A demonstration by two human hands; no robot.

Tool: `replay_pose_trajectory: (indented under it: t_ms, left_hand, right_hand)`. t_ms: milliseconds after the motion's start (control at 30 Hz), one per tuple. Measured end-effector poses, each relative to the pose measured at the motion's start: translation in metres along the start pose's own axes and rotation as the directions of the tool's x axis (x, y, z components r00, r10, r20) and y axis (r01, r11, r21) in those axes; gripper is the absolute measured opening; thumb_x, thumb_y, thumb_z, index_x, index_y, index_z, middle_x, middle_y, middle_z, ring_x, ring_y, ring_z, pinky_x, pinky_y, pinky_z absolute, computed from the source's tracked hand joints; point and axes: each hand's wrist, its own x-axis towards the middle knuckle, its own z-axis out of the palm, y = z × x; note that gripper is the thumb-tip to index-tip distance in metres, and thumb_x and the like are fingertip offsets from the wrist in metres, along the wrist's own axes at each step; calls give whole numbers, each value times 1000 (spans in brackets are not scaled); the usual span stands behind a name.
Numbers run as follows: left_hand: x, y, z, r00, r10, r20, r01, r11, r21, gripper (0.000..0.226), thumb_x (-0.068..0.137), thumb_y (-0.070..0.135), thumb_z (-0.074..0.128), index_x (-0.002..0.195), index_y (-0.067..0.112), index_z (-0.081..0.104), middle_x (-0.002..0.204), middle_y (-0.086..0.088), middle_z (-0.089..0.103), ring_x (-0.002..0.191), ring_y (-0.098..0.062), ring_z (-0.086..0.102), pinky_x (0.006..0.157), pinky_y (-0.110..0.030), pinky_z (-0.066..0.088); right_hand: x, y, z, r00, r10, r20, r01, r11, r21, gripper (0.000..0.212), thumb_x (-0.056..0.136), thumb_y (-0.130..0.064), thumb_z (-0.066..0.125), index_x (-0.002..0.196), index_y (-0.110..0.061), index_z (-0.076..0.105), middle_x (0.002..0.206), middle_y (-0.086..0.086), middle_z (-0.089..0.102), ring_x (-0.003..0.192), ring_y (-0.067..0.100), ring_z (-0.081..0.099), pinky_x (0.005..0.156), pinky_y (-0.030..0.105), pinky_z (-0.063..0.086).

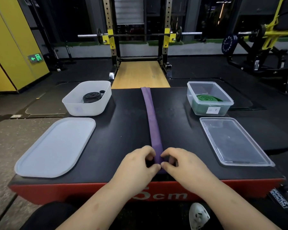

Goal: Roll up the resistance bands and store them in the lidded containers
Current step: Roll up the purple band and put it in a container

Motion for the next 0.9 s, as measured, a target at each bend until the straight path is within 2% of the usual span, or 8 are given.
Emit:
replay_pose_trajectory:
  t_ms: [67,167,300,400,467,600,733,900]
  left_hand:
    - [-1,-5,5,997,77,14,-77,997,0,14,93,42,65,106,37,66,103,23,61,102,1,50,87,-10,37]
    - [1,-12,8,987,159,16,-159,987,23,18,98,44,60,110,38,72,109,26,61,112,2,46,101,-26,38]
    - [5,-18,10,972,231,40,-233,971,60,24,99,47,55,110,38,74,112,25,55,114,1,44,102,-33,39]
    - [5,-25,13,952,306,-24,-304,951,61,25,94,47,54,96,32,75,116,26,51,119,0,44,101,-34,43]
    - [5,-28,16,939,342,-36,-340,939,59,22,94,43,56,92,30,73,117,26,55,121,2,46,99,-37,45]
    - [9,-29,19,910,415,0,-413,906,98,20,96,41,56,96,31,73,113,22,63,119,2,51,97,-37,45]
    - [9,-35,16,883,468,34,-469,878,99,18,92,47,65,101,32,69,117,19,63,124,1,52,101,-34,42]
    - [13,-36,18,905,423,28,-424,905,33,21,90,52,63,94,32,72,116,23,61,123,2,50,103,-31,38]
  right_hand:
    - [-2,1,2,999,-33,-3,33,999,21,18,93,-40,68,107,-45,58,89,-13,58,76,2,55,63,15,36]
    - [-4,4,1,998,-64,22,64,998,6,7,94,-38,66,99,-43,64,90,-15,55,79,0,55,68,14,37]
    - [-2,11,-9,989,-126,78,123,992,38,9,91,-40,67,96,-47,67,95,-19,56,86,0,57,74,18,46]
    - [-1,11,-11,979,-184,91,182,983,32,8,90,-41,69,95,-44,65,99,-21,57,93,2,58,80,22,48]
    - [-1,12,-11,973,-212,97,210,977,31,6,90,-42,70,96,-41,67,102,-21,57,99,2,57,85,23,48]
    - [1,20,-15,959,-240,150,238,971,35,14,88,-48,70,101,-43,74,107,-23,58,107,-1,57,96,23,46]
    - [2,22,-16,954,-268,136,265,963,40,13,88,-45,72,101,-44,75,107,-25,59,107,-1,59,96,25,47]
    - [3,22,-16,955,-265,132,265,964,18,12,85,-54,70,94,-48,66,104,-26,56,103,-1,57,90,25,48]
